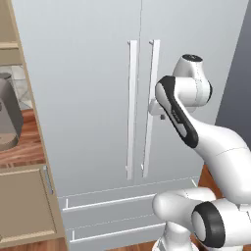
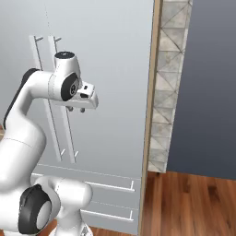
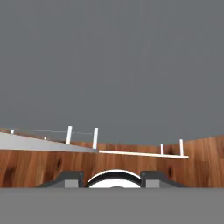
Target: Open the fridge, grab two sodas, and place both sodas inside the bowl with ice on the dining counter.
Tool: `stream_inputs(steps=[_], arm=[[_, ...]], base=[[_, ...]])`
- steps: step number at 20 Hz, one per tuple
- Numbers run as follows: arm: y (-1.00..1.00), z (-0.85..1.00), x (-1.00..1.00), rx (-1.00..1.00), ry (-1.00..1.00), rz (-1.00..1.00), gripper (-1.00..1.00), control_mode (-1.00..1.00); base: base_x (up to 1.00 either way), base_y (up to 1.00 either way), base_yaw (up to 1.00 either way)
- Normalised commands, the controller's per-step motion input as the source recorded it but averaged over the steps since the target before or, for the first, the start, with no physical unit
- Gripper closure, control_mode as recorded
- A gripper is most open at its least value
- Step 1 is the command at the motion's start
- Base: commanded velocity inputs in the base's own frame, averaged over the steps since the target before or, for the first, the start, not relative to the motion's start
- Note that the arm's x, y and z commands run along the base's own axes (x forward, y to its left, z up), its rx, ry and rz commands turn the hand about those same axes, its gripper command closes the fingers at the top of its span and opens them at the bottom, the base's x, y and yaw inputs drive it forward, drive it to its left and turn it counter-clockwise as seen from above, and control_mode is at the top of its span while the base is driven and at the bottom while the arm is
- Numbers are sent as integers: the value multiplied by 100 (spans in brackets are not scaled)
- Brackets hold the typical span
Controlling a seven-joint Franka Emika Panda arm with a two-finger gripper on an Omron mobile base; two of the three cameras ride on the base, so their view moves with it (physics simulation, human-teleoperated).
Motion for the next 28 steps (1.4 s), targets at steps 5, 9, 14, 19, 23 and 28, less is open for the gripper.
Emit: stream_inputs(steps=[5,9,14,19,23,28], arm=[[0,0,-10,0,0,0,-100,100],[0,0,0,0,0,0,-100,100],[0,0,0,0,0,0,-100,100],[0,0,0,0,0,0,-100,100],[0,0,0,0,0,0,-100,100],[0,0,0,0,0,0,-100,100]], base=[[-45,8,2],[-71,46,0],[-21,42,0],[-1,16,0],[0,1,0],[-22,-4,0]])
